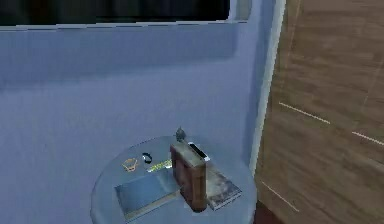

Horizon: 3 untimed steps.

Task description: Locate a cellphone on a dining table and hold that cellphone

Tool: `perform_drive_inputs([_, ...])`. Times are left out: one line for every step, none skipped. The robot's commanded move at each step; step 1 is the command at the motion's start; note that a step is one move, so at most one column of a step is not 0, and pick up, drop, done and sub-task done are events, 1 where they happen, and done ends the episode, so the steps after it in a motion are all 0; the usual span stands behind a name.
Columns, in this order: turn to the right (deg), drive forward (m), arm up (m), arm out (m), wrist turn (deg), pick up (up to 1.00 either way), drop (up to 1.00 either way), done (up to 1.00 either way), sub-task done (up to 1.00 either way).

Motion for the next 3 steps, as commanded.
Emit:
perform_drive_inputs([45.0, 0.00, 0.00, 0.00, 0.0, 0.00, 0.00, 0.00, 0.00])
perform_drive_inputs([0.0, 0.65, 0.00, 0.00, 0.0, 0.00, 0.00, 0.00, 0.00])
perform_drive_inputs([-24.0, 0.00, 0.00, 0.00, 0.0, 0.00, 0.00, 0.00, 0.00])
